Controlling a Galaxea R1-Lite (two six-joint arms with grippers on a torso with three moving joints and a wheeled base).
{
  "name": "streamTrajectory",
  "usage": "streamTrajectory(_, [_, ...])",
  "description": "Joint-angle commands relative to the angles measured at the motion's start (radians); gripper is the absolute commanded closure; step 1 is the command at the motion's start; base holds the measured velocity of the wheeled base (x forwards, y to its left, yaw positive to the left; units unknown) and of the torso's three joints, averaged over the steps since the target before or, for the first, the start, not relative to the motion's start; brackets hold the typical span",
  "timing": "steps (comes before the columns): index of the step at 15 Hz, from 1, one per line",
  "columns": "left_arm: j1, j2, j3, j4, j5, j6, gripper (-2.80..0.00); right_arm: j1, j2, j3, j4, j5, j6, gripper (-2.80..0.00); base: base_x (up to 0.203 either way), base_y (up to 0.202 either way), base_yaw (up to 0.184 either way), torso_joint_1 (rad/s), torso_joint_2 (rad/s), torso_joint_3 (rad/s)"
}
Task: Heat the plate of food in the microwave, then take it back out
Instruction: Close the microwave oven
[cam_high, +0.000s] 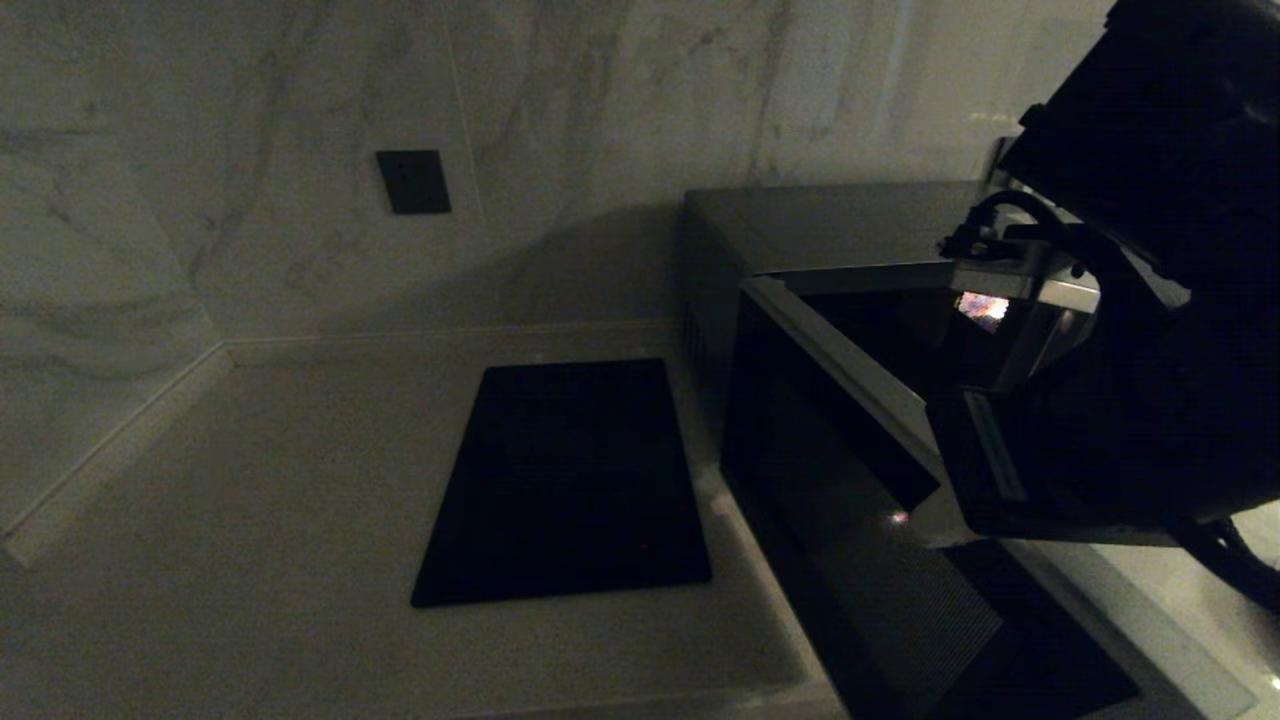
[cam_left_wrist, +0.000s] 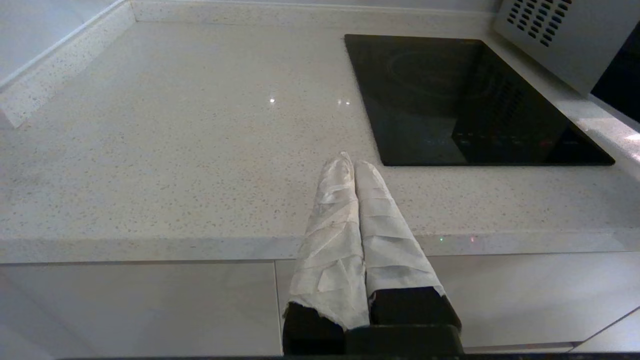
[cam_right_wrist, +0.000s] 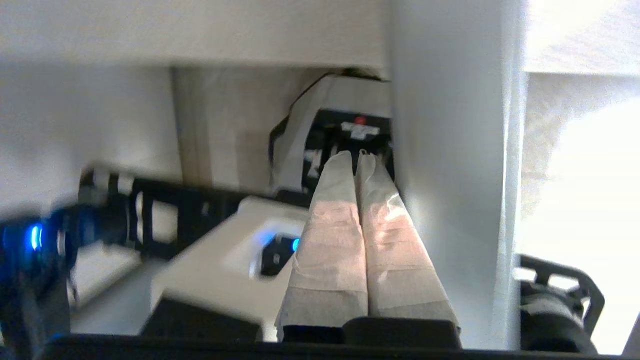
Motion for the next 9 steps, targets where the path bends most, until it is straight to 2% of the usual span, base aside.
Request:
streamTrajectory(1, [0.0,0.002,0.0,-0.001,0.001,-0.001,0.0,-0.092,-0.004,0.001,0.016,-0.005,0.033,0.0,0.0,0.0,0.0,0.0,0.0,0.0])
streamTrajectory(4, [0.0,0.002,0.0,-0.001,0.001,-0.001,0.0,-0.198,-0.01,0.002,0.018,-0.019,0.041,0.0,0.0,0.0,0.0,0.0,0.0,0.0])
streamTrajectory(7, [0.0,0.002,0.0,-0.001,0.001,-0.001,0.0,-0.283,-0.025,0.012,0.017,-0.089,0.045,0.0,0.0,0.0,0.0,0.0,0.0,0.0])
streamTrajectory(9, [0.0,0.002,0.0,-0.001,0.001,-0.001,0.0,-0.345,-0.031,0.011,0.016,-0.101,0.043,0.0,0.0,0.0,0.0,0.0,0.0,0.0])
